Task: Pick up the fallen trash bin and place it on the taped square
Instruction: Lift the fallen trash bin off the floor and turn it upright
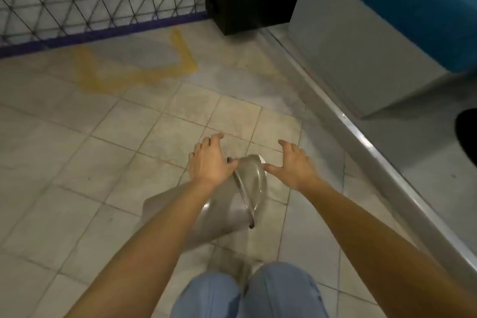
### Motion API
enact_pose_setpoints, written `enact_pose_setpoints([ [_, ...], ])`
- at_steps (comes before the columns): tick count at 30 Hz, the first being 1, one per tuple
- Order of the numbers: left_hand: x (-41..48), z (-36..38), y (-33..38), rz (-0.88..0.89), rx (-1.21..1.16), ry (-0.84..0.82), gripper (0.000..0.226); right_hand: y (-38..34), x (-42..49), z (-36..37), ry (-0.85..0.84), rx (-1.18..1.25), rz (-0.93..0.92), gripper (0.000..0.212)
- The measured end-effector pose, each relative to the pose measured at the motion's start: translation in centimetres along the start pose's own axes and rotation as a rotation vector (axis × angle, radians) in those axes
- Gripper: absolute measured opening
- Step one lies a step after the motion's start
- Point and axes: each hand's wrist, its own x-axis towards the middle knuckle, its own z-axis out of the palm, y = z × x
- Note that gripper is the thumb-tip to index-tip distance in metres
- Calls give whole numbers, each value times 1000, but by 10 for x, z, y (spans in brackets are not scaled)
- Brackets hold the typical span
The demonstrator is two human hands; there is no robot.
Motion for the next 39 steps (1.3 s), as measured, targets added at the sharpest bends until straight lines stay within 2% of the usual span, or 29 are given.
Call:
enact_pose_setpoints([
  [5,6,62,-18,10,69,-80,79,20,27,66,-203,-18,63,96],
  [9,7,90,-26,0,37,-96,79,26,37,90,-230,148,122,99],
  [16,7,103,-18,-108,-84,-155,68,28,32,98,-270,394,58,76],
  [21,8,103,-7,-197,-213,-159,61,23,31,101,-263,416,26,66],
  [28,8,102,-7,-224,-352,-136,60,30,27,95,-283,429,56,69],
  [35,15,73,-21,-240,-585,-76,56,23,31,84,-167,737,127,54],
  [39,16,46,-30,-254,-717,-32,57,13,36,79,-120,713,165,54],
])
